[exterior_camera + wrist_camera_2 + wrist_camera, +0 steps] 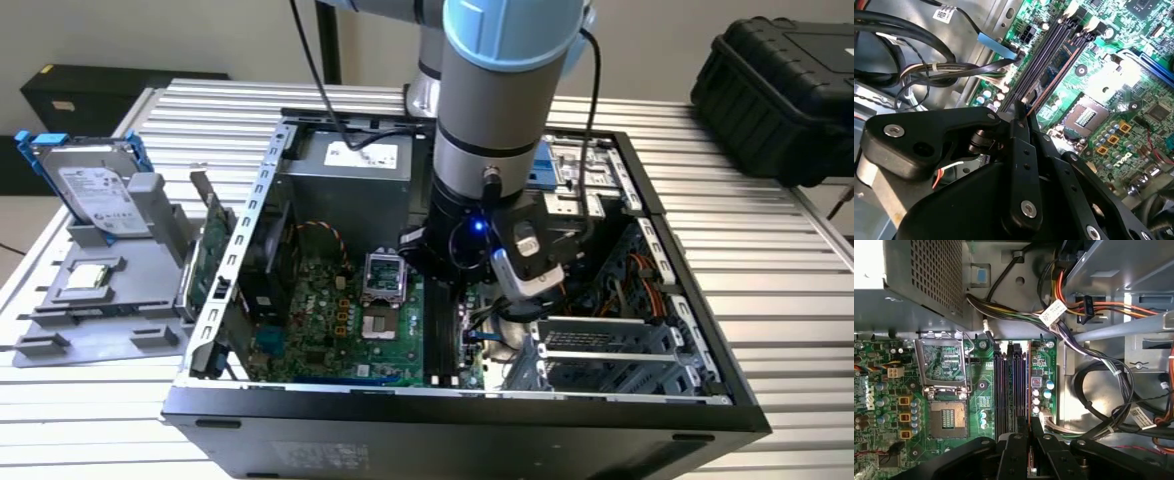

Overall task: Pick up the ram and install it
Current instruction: 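Insert the ram into the slot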

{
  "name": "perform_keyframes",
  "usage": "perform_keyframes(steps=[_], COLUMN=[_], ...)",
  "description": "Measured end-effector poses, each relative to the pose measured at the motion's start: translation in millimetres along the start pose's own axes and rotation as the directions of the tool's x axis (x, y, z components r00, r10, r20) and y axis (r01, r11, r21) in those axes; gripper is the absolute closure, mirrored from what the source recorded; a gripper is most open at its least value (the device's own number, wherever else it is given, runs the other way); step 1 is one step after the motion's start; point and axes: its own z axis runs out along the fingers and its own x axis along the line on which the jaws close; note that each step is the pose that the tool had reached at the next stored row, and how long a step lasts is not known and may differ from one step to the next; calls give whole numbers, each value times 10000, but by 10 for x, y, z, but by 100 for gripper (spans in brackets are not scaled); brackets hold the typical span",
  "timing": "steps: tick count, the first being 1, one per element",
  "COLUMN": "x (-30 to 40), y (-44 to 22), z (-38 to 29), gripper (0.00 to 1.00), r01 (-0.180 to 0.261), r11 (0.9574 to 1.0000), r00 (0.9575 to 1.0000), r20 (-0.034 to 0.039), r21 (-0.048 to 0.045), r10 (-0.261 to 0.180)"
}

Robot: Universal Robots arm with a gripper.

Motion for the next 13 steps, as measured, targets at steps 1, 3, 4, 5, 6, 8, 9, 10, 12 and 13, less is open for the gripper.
perform_keyframes(steps=[1,3,4,5,6,8,9,10,12,13], x=[-2,-7,-8,-8,-8,-8,-8,-8,-8,-7], y=[0,0,0,0,0,0,0,0,1,-1], z=[15,42,50,56,57,57,57,58,66,69], gripper=[100,100,100,100,100,100,100,100,100,100], r01=[19,67,84,97,99,100,101,100,104,122], r11=[10000,10000,10000,10000,10000,9999,9999,9999,9999,9999], r00=[10000,10000,10000,10000,10000,9999,9999,9999,9999,9999], r20=[0,-2,-2,-2,-3,-3,-2,-3,-6,-11], r21=[0,-1,-1,-2,4,5,6,6,6,8], r10=[-19,-67,-84,-97,-99,-100,-101,-100,-104,-122])
